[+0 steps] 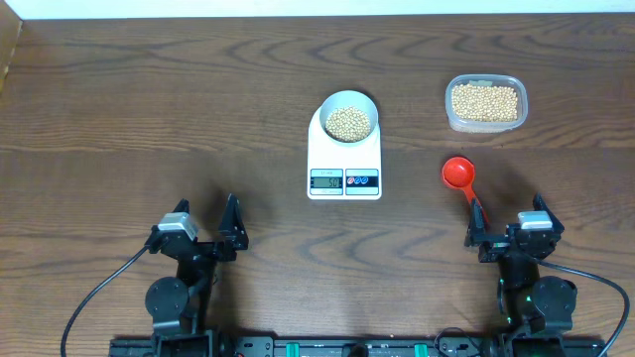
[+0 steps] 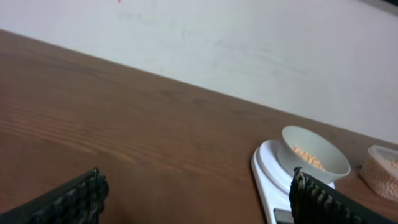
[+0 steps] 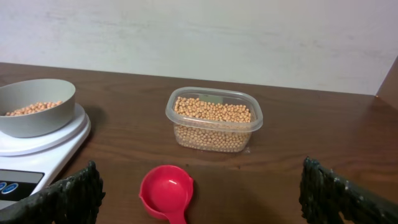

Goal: Scoop item into bowl and weigh 50g on scale

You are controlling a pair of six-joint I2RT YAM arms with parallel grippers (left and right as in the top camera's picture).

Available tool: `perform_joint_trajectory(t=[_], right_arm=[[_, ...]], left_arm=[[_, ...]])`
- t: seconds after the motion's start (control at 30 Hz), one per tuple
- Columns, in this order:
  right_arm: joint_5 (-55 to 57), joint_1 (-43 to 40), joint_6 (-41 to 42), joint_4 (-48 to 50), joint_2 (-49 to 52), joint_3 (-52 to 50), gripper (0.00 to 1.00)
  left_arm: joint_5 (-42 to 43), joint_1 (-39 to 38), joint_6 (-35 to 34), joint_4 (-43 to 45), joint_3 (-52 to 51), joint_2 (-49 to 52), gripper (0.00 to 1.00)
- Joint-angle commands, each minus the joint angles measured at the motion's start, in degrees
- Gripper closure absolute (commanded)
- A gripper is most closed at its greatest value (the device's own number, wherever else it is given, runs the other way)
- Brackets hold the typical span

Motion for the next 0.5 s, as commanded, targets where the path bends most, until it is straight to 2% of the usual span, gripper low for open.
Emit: perform_joint_trajectory(t=[0.0,0.13,0.3,0.47], right_arm=[[0.24,0.33,-0.50,-0.22,-0.42,-0.11,0.01],[0.22,0.33,-0.50,-0.22,-0.42,-0.11,0.01],[0.22,0.33,-0.52,-0.22,-0.42,-0.11,0.01],[0.22,0.33,-0.50,-0.22,-0.42,-0.11,0.01]], left_arm=[[-1.05,-0.50,1.05,-0.37,-0.48,-0.52,0.05],[-2.34,-0.90,1.22,-4.17,-0.48,-0.52,0.05],[-4.39,-0.90,6.73,-4.28,-0.48,-0.52,0.05],[-8.98,-0.87,6.82,-4.85,-0.48,-0.52,0.05]])
